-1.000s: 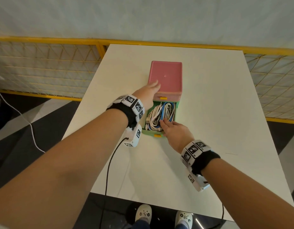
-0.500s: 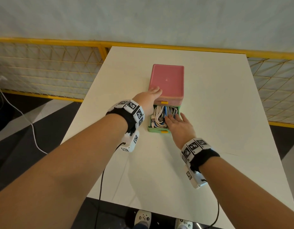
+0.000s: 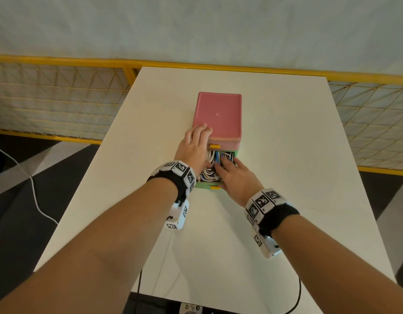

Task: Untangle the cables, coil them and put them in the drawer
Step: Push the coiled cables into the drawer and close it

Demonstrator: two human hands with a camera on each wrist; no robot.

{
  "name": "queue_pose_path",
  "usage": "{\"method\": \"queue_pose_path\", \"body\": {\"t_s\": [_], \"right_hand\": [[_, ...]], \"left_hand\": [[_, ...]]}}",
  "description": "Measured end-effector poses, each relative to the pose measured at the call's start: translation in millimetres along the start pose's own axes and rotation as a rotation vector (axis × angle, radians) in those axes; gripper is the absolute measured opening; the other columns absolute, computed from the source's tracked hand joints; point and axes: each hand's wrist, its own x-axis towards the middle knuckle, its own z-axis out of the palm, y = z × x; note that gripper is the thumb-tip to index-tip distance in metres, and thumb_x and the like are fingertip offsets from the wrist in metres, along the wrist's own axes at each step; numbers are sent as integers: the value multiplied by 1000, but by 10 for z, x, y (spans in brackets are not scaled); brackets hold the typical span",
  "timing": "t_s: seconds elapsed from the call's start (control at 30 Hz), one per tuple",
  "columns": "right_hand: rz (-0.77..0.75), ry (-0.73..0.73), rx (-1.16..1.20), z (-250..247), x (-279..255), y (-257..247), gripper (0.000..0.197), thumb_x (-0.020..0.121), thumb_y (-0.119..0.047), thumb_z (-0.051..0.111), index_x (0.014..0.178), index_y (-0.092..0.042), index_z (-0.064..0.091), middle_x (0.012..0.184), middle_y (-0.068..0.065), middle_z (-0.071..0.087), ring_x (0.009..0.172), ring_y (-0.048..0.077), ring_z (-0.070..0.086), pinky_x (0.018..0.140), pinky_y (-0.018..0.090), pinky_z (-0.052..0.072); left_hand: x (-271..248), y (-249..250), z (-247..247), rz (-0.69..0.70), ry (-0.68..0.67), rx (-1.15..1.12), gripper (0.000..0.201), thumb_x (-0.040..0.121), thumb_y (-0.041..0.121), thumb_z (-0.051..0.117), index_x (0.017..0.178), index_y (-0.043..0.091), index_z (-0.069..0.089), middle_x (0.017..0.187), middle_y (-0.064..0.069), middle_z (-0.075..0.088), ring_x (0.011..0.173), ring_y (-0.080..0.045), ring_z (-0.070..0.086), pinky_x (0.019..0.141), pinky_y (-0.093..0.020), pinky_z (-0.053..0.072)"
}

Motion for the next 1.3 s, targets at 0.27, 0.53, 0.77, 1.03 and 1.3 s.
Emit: {"method": "queue_pose_path", "body": {"t_s": [0.27, 0.53, 0.77, 1.03, 1.3], "right_hand": [[-22, 121, 110, 69, 96, -23, 53, 81, -6, 68, 130, 5, 50, 133, 24, 52, 120, 32, 56, 105, 38, 41], [82, 149, 294, 28, 212, -3, 42, 93, -3, 46, 135, -6, 47, 142, 12, 46, 123, 30, 51, 104, 37, 40], [153, 418, 429, 43, 66, 60, 21, 67, 5, 75, 82, -10, 76, 76, 8, 64, 72, 33, 59, 55, 39, 54], [235, 264, 397, -60, 230, 32, 15, 85, -4, 59, 94, -6, 71, 95, 12, 65, 89, 33, 59, 76, 37, 50], [257, 330, 382, 3, 277, 5, 22, 81, 3, 58, 101, -5, 63, 104, 13, 63, 82, 34, 60, 67, 38, 50]], "left_hand": [[78, -90, 29, 65, 57, 26, 92, 50, 33, 93, 127, 4, 53, 126, -15, 58, 107, -34, 53, 88, -38, 54], [88, -236, 57, 169, 165, -1, 68, 66, -7, 74, 129, 2, 50, 125, -18, 57, 105, -28, 36, 81, -37, 54], [93, -218, 138, 159, 196, -26, 74, 62, -13, 67, 130, 5, 41, 127, -19, 56, 105, -28, 36, 78, -36, 56], [77, -178, 119, 159, 191, 15, 66, 63, -10, 49, 129, -3, 51, 127, -21, 57, 106, -29, 34, 81, -35, 55], [61, -149, 104, 150, 160, 9, 64, 65, -6, 45, 129, -1, 48, 127, -22, 56, 108, -31, 36, 81, -38, 56]]}}
